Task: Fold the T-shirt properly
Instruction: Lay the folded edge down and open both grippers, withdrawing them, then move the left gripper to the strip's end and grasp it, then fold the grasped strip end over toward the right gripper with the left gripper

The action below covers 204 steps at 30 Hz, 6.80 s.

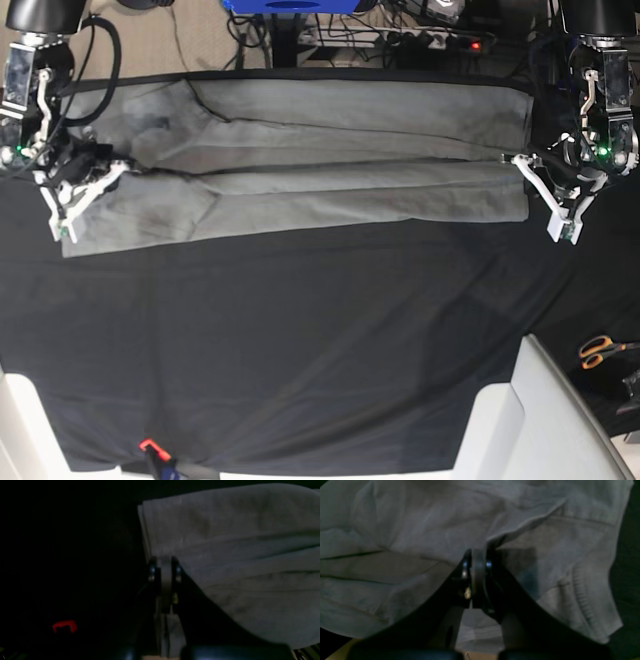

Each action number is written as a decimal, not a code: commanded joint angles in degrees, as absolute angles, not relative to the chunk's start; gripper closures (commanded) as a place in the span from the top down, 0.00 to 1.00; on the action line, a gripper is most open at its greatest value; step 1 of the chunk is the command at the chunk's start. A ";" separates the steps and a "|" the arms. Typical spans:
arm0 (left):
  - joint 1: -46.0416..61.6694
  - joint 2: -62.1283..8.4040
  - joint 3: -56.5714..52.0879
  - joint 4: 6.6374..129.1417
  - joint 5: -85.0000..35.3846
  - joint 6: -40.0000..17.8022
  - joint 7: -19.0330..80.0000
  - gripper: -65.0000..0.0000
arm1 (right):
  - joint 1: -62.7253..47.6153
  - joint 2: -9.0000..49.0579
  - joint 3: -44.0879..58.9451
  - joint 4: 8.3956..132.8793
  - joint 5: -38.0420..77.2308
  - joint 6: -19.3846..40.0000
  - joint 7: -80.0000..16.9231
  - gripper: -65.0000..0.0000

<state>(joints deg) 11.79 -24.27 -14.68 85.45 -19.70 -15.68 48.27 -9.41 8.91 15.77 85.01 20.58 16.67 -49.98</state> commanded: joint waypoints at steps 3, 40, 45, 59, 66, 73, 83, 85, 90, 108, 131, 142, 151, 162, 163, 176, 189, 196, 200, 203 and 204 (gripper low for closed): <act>11.30 -25.36 -15.08 86.37 -19.74 -15.60 47.60 0.00 | -8.75 9.89 16.13 86.02 20.97 16.66 -49.01 0.00; 19.82 -22.37 -39.96 102.29 -35.56 -20.00 56.04 0.99 | -13.32 8.04 24.92 91.56 21.14 16.66 -43.82 0.53; 20.18 -22.99 -43.65 84.26 -43.30 -40.00 51.38 1.00 | -17.54 5.93 24.48 91.56 20.97 16.92 -34.95 0.53; 10.77 -20.35 -38.64 60.18 -37.85 -40.00 40.22 1.00 | -19.21 6.29 24.40 91.38 20.88 17.01 -33.71 0.53; 9.01 -17.10 -38.55 59.82 -31.25 -40.00 40.13 1.00 | -19.21 6.29 24.40 91.38 20.88 17.10 -33.71 0.53; 8.31 -13.05 -38.55 59.82 -25.80 -40.00 40.13 1.00 | -19.21 6.29 24.40 91.38 20.88 17.10 -33.71 0.53; 7.08 -13.14 -38.81 55.16 -25.89 -40.00 40.04 0.86 | -19.21 6.29 24.40 91.38 20.88 17.10 -33.71 0.53; 6.46 -13.14 -38.90 53.85 -25.63 -40.00 40.04 0.77 | -19.21 6.29 24.40 91.38 20.88 17.10 -33.71 0.53; 6.20 -13.14 -38.64 52.97 -25.63 -40.00 40.04 0.61 | -19.21 6.29 24.40 91.38 20.88 17.10 -33.71 0.53; 6.64 -15.34 -39.08 58.95 -25.54 -40.00 40.13 0.00 | -19.03 6.29 24.40 91.38 20.88 17.10 -33.80 0.53; 25.89 -1.54 -24.13 103.08 -15.08 -16.31 40.57 0.00 | -18.68 6.20 24.40 91.47 20.88 17.10 -34.07 0.53; 23.52 4.00 -9.54 102.64 -10.33 -7.96 40.57 0.00 | -18.77 6.37 24.48 91.38 20.88 17.10 -34.07 0.53; 18.86 3.56 -0.04 99.03 -8.40 -7.87 40.66 0.00 | -18.68 6.46 24.48 91.38 20.88 17.10 -34.07 0.53; 15.16 4.09 6.73 95.60 -4.44 -7.87 42.24 0.00 | -18.68 7.08 24.57 91.30 20.88 17.10 -34.07 0.53; 15.16 4.09 7.16 95.25 -4.44 -7.87 42.24 0.00 | -18.68 7.08 24.57 91.30 20.88 17.10 -34.07 0.53; 11.82 5.41 11.82 89.80 -4.00 -7.87 41.98 0.00 | -18.68 7.25 24.57 91.30 20.88 17.10 -34.07 0.53; 10.07 5.76 14.11 88.22 -4.44 -7.87 41.98 0.00 | -17.98 7.25 24.48 91.30 20.88 17.10 -34.07 0.53; 8.92 6.46 13.76 87.60 -4.44 -7.87 42.07 0.00 | -17.89 7.25 24.48 91.30 20.88 17.10 -34.07 0.53; 8.31 6.55 13.93 85.85 -4.53 -7.87 41.98 0.00 | -17.89 7.25 24.48 91.30 20.88 17.10 -34.07 0.53; 8.22 6.55 14.02 85.05 -4.53 -7.87 41.98 0.00 | -17.89 7.25 24.48 91.30 20.88 17.10 -34.07 0.53; 8.22 6.55 14.02 85.05 -4.53 -7.87 41.98 0.00 | -17.89 7.25 24.48 91.30 20.88 17.10 -34.07 0.53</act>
